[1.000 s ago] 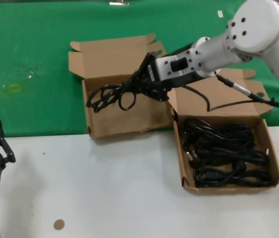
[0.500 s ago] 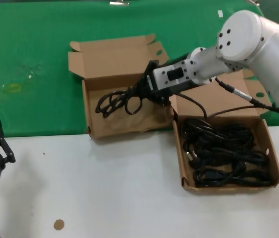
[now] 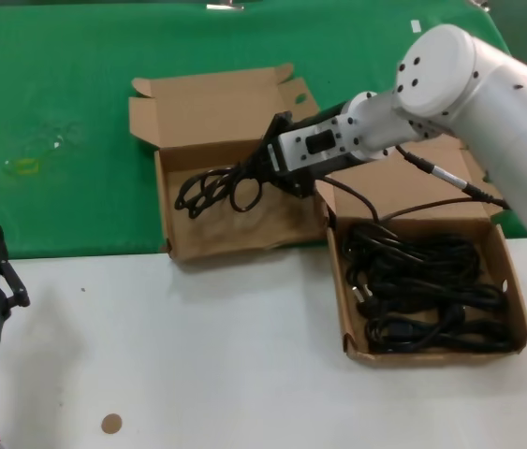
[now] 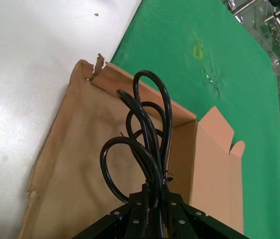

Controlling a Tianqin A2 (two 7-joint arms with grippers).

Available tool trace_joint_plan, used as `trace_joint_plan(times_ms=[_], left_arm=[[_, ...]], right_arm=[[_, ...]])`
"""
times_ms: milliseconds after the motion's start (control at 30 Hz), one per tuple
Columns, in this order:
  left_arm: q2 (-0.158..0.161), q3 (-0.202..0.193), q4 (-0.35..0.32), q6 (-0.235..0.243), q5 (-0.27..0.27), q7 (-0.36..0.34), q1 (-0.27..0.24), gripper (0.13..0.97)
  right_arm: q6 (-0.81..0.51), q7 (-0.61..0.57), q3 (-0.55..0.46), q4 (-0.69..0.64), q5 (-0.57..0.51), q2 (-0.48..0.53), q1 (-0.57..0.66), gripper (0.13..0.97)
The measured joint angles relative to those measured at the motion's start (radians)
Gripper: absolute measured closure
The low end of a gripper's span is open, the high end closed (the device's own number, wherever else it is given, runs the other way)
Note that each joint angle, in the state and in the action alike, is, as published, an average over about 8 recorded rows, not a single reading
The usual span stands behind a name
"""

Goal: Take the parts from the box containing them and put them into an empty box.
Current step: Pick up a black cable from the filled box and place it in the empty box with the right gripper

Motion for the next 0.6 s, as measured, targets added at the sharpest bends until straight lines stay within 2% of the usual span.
trace_joint_plan(times_ms=[300, 600], left_arm=[[0.000, 0.000, 0.000, 0.000, 0.000, 0.000, 0.000, 0.945], [0.000, 0.000, 0.000, 0.000, 0.000, 0.000, 0.000, 0.945]], right_arm=[[0.037, -0.056, 0.010, -0.086, 0.011, -0.037, 0.024, 0.913], [0.051, -0.073, 0.017, -0.094, 0.019, -0.044, 0.024, 0.874]])
